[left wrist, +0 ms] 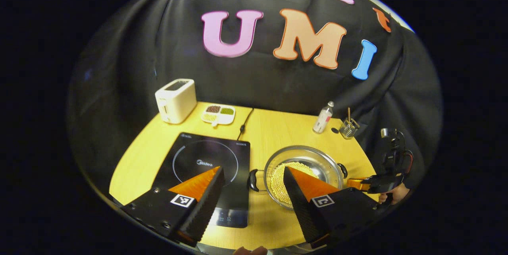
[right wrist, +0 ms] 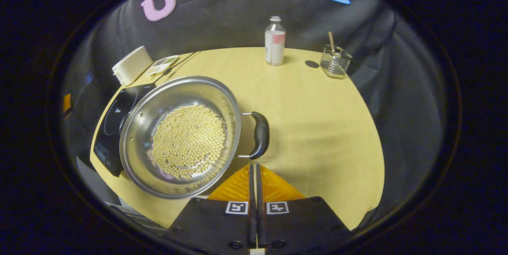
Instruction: First push the handle of the pot to place it horizontally, then grasp the pot with both hands and set it on the induction cooktop.
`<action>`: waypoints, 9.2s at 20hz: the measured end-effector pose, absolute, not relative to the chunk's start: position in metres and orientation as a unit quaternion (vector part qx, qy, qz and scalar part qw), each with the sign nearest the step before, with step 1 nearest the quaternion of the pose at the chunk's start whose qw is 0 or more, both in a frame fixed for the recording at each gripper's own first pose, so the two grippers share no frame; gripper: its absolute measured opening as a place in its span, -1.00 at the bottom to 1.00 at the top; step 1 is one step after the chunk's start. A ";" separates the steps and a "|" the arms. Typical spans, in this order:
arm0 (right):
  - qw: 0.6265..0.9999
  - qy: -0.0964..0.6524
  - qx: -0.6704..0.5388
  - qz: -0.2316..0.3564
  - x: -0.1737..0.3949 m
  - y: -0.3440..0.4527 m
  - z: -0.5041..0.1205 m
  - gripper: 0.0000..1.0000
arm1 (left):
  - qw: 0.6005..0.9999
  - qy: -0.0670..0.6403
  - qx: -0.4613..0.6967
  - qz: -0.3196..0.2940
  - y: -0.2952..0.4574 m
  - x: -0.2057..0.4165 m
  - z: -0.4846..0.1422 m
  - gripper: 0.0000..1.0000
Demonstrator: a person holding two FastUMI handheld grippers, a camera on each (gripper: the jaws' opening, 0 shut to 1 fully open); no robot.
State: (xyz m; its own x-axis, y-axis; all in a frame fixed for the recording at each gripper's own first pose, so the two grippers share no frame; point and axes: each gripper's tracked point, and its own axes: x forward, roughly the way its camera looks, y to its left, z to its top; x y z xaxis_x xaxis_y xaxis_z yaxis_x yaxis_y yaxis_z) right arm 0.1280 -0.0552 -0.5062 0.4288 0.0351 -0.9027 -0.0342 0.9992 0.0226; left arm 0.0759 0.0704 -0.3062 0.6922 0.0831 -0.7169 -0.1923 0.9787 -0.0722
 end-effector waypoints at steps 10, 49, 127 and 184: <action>0.850 0.516 0.046 -0.095 0.132 -0.041 -0.470 -0.17 | 0.862 0.495 -0.106 -0.012 0.075 0.076 -0.381 0.89; 0.818 0.564 0.092 0.069 0.195 -0.051 -0.565 0.32 | 0.762 0.635 -0.096 0.086 0.038 0.100 -0.487 0.70; 0.789 0.598 0.137 0.021 0.185 0.299 -0.523 -0.07 | 0.835 0.538 -0.114 0.015 0.357 0.094 -0.430 0.19; 0.932 0.317 0.153 0.091 0.127 0.024 -0.275 0.84 | 0.957 0.266 0.024 0.116 0.082 0.051 -0.163 0.73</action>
